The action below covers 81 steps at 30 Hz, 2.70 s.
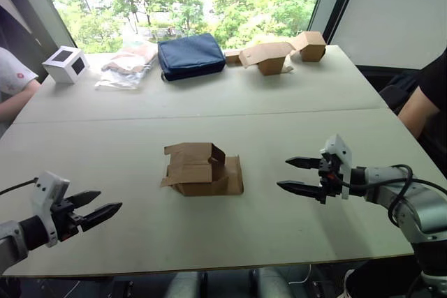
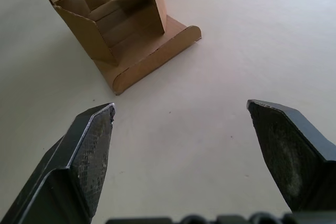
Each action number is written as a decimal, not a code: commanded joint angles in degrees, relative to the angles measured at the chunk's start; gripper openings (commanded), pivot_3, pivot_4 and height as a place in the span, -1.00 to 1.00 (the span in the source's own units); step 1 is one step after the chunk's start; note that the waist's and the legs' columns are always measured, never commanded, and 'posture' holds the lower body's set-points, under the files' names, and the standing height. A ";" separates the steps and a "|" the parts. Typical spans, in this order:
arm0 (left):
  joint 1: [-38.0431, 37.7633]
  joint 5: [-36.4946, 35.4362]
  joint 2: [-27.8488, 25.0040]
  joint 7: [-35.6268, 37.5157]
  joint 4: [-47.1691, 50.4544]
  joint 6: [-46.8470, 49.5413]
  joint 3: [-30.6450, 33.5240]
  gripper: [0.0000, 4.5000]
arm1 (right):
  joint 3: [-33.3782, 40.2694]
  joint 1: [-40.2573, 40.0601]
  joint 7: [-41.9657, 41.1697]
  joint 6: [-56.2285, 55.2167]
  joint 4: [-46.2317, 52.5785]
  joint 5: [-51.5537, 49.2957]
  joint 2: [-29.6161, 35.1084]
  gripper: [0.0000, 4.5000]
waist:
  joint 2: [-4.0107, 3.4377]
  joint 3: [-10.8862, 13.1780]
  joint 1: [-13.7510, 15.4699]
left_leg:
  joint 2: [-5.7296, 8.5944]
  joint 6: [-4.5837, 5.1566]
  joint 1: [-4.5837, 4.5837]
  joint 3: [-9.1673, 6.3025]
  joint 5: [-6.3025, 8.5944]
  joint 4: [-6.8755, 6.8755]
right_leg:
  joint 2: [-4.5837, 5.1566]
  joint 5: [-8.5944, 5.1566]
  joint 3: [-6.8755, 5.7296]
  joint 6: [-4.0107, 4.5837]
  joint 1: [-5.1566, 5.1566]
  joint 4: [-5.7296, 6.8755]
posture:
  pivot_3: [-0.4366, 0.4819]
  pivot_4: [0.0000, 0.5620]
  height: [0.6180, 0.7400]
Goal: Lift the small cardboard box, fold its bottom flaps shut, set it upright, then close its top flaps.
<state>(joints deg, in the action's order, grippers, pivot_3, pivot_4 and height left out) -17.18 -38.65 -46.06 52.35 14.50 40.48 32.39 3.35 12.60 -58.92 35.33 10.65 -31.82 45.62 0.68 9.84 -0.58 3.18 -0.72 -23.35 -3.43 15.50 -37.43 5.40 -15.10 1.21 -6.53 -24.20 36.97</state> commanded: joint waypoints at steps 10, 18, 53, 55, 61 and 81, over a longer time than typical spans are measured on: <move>6.84 2.05 -3.26 -4.76 -0.73 -0.03 2.84 1.00 | 1.32 3.26 0.44 -0.43 -1.70 0.51 -0.30 0.93 | 0.01 0.00 -0.07 | 0.01 -0.01 -0.01 0.01 -0.01 0.00 | 0.00 0.04 -0.02 -0.06 -0.03 0.01 | -0.05 -0.47 1.00; 17.01 -9.78 -7.88 3.35 -11.97 16.48 -0.29 1.00 | 1.41 1.29 0.59 -0.33 3.64 0.10 0.89 0.93 | 0.00 0.00 0.13 | 0.01 -0.02 0.00 0.00 -0.01 0.00 | -0.03 0.04 -0.04 -0.06 -0.03 0.06 | -0.05 -0.47 1.00; 59.25 -1.75 11.01 21.25 -47.54 23.37 -35.02 1.00 | -0.27 -3.96 17.92 13.90 35.27 -8.72 3.09 0.93 | 0.15 -0.01 0.01 | 0.03 0.03 -0.09 -0.05 -0.01 -0.48 | -0.33 0.05 -0.15 -0.10 0.05 0.29 | -0.05 -0.47 1.00; 59.58 -1.44 11.39 21.76 -48.36 23.39 -34.61 1.00 | -0.36 -4.07 18.11 13.82 35.15 -8.58 3.12 0.93 | 0.15 -0.01 0.00 | 0.03 0.04 -0.09 -0.06 -0.01 -0.48 | -0.34 0.05 -0.15 -0.10 0.04 0.29 | -0.05 -0.47 1.00; 58.91 -1.57 11.10 23.29 -47.56 23.84 -33.70 0.16 | -0.91 -3.45 18.36 13.46 34.30 -8.66 2.42 1.00 | 0.15 -0.01 -0.02 | 0.02 0.04 -0.09 -0.06 -0.01 -0.50 | -0.34 0.05 -0.15 -0.10 0.04 0.30 | -0.05 -0.47 1.00; 62.17 -3.81 10.10 18.37 -30.80 17.32 -23.74 -1.00 | 7.53 10.43 36.15 6.91 17.30 -12.44 -20.14 0.70 | 0.19 -0.01 0.04 | -0.01 -0.01 -0.09 -0.07 -0.03 -0.53 | -0.25 0.06 -0.06 -0.10 0.02 0.33 | -0.05 -0.47 1.00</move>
<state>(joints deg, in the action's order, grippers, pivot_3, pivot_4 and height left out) 41.57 -40.47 -34.95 71.57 -19.62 59.38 5.33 9.08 20.68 -26.44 44.50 29.07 -44.46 27.26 0.87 9.83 -0.54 3.17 -0.75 -23.45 -3.51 15.46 -37.97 5.14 -15.05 1.14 -6.64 -24.21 37.32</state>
